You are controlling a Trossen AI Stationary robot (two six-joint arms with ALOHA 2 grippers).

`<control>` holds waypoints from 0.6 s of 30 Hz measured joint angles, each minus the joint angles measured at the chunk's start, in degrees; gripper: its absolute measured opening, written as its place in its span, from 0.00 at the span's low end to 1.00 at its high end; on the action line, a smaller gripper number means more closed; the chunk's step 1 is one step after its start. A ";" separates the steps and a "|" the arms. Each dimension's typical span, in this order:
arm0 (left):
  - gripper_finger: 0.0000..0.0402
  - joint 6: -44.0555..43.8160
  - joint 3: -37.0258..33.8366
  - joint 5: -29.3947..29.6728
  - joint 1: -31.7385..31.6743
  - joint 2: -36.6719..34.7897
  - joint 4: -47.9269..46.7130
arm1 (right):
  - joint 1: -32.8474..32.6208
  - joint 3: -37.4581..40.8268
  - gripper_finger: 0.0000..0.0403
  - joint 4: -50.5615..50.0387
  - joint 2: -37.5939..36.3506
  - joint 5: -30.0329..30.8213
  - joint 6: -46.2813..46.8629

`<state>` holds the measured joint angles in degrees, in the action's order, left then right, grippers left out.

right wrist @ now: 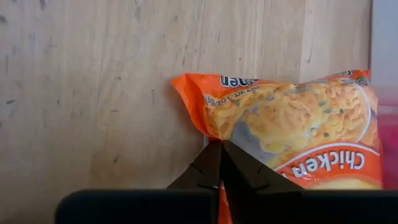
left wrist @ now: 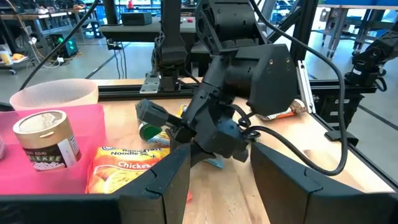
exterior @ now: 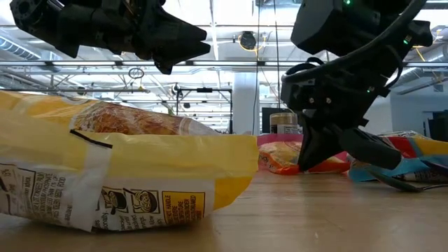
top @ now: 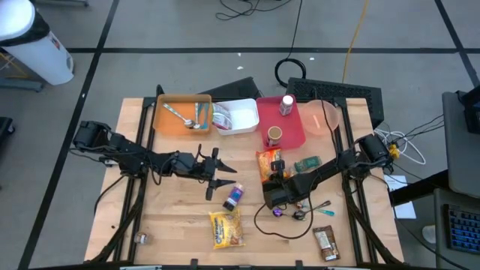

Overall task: Pick & Place Food Item
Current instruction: Put the orange noodle pack into the white bin

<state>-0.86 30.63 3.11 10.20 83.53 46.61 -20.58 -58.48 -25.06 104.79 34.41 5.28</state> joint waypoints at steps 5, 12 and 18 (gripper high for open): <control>0.44 -0.01 -0.01 0.00 0.01 0.00 -0.04 | -0.11 0.04 0.00 2.31 0.00 0.00 -1.98; 0.44 0.16 -0.01 0.01 0.02 0.00 -0.06 | -0.35 -1.32 0.00 3.38 -0.28 -0.37 -4.46; 0.44 0.18 0.00 0.02 0.02 0.00 -0.06 | -1.49 -5.19 0.00 3.02 -0.28 -1.07 -8.87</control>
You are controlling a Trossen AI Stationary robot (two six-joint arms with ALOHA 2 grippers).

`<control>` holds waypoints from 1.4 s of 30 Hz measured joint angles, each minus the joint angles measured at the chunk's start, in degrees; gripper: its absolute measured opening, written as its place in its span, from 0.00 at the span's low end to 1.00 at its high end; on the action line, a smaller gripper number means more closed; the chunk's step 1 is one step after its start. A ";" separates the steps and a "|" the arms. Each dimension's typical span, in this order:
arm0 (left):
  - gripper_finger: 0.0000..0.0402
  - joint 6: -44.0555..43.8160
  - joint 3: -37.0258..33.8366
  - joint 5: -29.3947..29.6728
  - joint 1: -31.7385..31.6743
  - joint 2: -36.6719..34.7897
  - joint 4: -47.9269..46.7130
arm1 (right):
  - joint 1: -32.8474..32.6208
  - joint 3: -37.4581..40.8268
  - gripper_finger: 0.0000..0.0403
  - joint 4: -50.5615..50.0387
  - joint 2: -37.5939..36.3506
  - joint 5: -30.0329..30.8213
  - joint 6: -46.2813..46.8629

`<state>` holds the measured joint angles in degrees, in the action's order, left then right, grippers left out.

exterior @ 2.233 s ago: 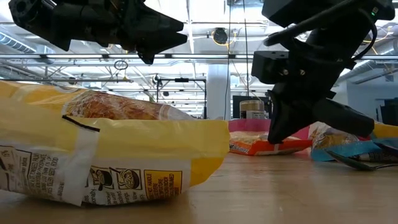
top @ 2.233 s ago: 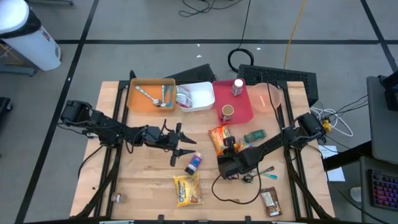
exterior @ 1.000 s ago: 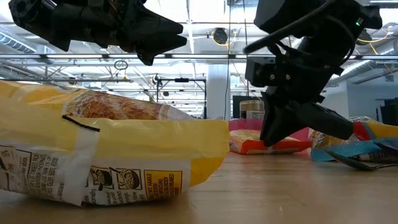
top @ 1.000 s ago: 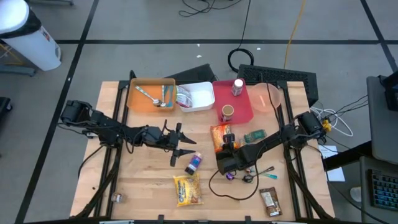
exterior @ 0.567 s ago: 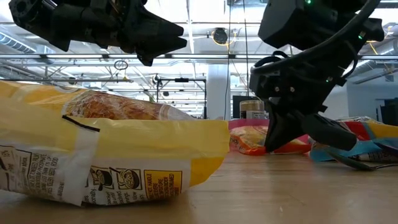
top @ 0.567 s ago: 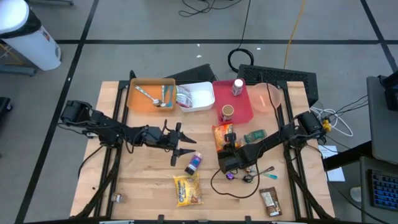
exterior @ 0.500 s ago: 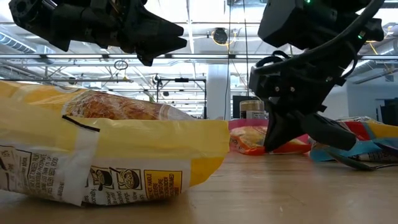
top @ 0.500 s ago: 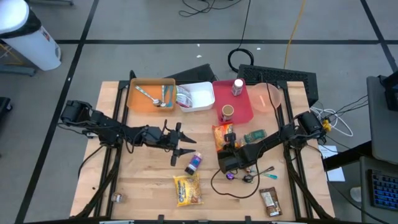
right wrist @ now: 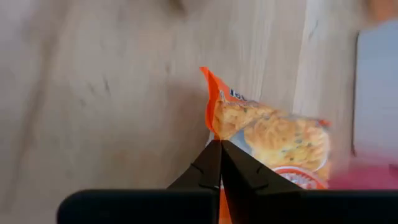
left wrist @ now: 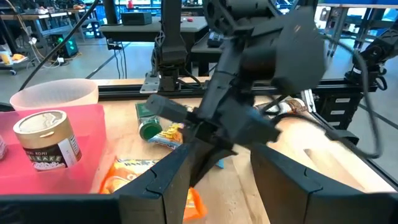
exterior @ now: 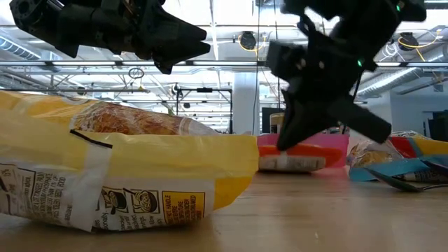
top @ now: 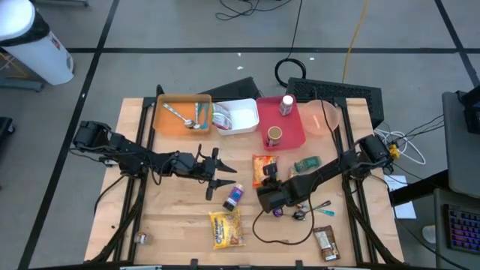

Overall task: Pick & Place Food Item
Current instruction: Put the orange noodle pack into the white bin

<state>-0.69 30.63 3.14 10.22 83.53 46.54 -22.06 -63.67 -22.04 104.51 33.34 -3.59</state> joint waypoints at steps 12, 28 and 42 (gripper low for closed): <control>0.44 1.94 -0.02 3.35 0.92 0.00 -1.42 | 0.08 -6.29 0.00 -3.48 0.00 -0.25 -6.53; 0.44 9.21 5.64 15.45 6.40 0.04 -11.54 | 4.35 -7.18 0.00 -3.74 -7.97 -0.25 -9.81; 0.44 8.99 14.90 15.41 5.62 9.54 -19.69 | 4.63 -7.18 0.00 0.30 -8.92 -3.61 -11.08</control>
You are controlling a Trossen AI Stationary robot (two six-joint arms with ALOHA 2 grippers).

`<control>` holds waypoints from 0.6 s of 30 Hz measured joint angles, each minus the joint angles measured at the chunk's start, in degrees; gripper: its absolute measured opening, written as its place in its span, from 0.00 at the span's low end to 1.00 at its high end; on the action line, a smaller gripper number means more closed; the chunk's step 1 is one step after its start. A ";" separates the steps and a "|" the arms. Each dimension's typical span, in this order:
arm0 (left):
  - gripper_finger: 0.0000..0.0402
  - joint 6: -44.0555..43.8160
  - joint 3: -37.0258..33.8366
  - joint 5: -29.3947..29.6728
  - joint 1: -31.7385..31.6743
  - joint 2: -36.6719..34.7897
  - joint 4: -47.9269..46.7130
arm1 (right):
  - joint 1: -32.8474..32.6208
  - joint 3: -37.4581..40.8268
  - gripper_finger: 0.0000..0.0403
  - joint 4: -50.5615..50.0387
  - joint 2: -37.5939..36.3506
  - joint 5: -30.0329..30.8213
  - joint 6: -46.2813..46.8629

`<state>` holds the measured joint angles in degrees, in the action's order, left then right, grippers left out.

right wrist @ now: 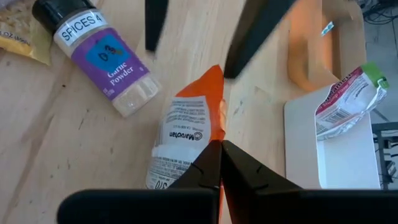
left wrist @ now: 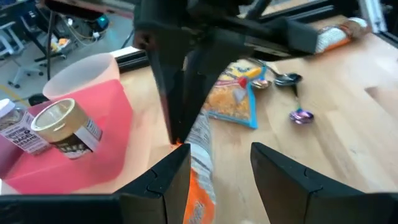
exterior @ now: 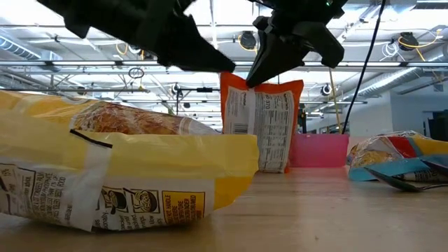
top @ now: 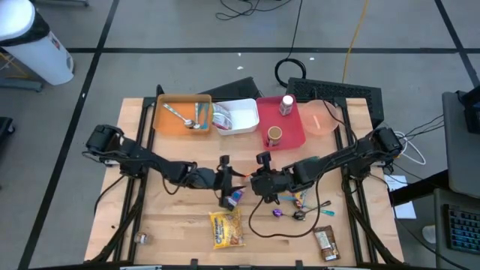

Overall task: Pick & Place Food Item
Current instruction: Put the orange noodle pack into the white bin

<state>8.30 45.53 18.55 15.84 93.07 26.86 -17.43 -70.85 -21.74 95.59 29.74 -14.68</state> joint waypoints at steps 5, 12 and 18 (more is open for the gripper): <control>0.44 -1.89 1.23 0.08 -1.65 2.32 -0.23 | 0.00 0.01 0.00 0.35 0.00 -0.02 0.01; 0.41 -5.52 1.78 3.05 -3.08 2.98 -2.64 | -0.02 0.02 0.00 0.82 0.00 -0.10 0.02; 0.16 -5.64 1.78 2.97 -3.02 2.98 -3.19 | -0.02 0.02 0.00 2.47 0.00 -3.03 0.39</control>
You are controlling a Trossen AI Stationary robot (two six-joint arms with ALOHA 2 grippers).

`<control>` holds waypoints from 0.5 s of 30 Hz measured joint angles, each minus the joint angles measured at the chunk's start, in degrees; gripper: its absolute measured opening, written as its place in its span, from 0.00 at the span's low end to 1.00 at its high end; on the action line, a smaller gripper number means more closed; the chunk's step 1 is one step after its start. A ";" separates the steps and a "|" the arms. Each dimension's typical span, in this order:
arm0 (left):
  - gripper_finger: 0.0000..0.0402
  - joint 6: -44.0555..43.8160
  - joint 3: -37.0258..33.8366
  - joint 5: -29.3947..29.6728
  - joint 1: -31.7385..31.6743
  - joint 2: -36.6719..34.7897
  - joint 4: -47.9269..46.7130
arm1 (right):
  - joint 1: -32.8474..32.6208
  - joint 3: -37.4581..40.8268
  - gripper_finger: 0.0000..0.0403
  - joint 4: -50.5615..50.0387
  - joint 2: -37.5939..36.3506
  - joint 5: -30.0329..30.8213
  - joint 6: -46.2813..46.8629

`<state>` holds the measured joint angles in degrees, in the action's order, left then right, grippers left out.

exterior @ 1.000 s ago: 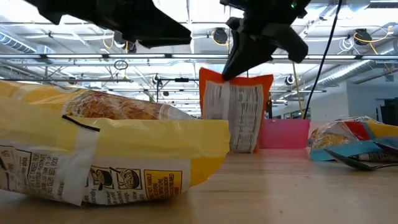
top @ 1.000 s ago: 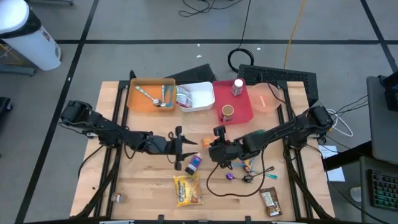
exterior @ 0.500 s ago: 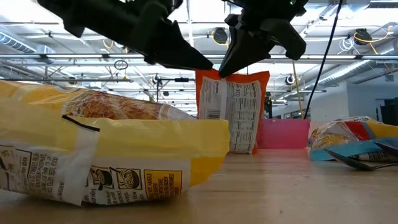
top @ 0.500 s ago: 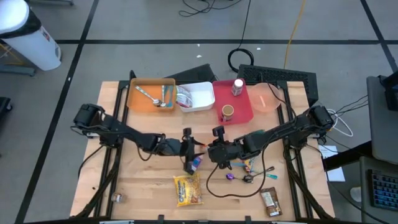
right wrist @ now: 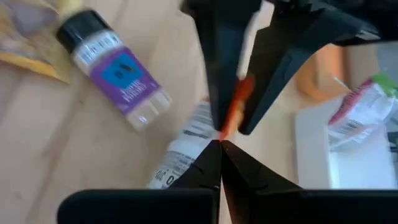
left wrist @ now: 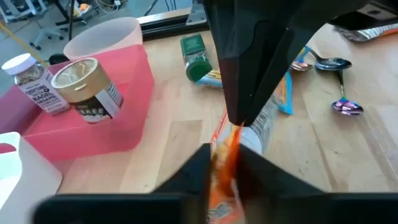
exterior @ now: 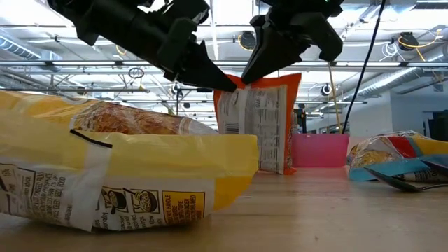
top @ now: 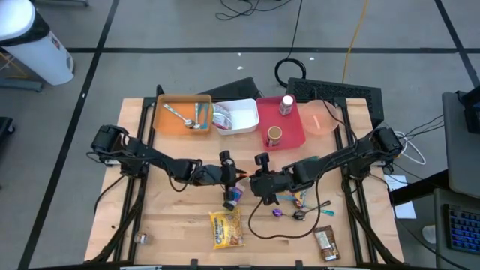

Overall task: Pick & Place Food Item
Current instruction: Put the orange noodle pack into the white bin

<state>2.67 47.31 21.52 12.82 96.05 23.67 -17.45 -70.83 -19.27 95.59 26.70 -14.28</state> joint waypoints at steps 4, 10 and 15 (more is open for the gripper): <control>0.02 0.07 0.00 -0.04 -0.02 0.00 0.01 | -0.15 0.02 0.00 1.13 0.02 0.23 -0.12; 0.01 0.48 -0.02 0.02 -0.04 0.00 -0.05 | -0.20 0.02 0.04 0.91 -0.89 0.51 0.96; 0.01 0.27 -0.04 0.04 -0.06 0.00 0.00 | -0.31 0.02 0.15 0.74 -4.41 -1.48 2.58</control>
<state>2.93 47.27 21.56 12.76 96.05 23.67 -17.76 -70.81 -18.52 91.18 25.23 -11.70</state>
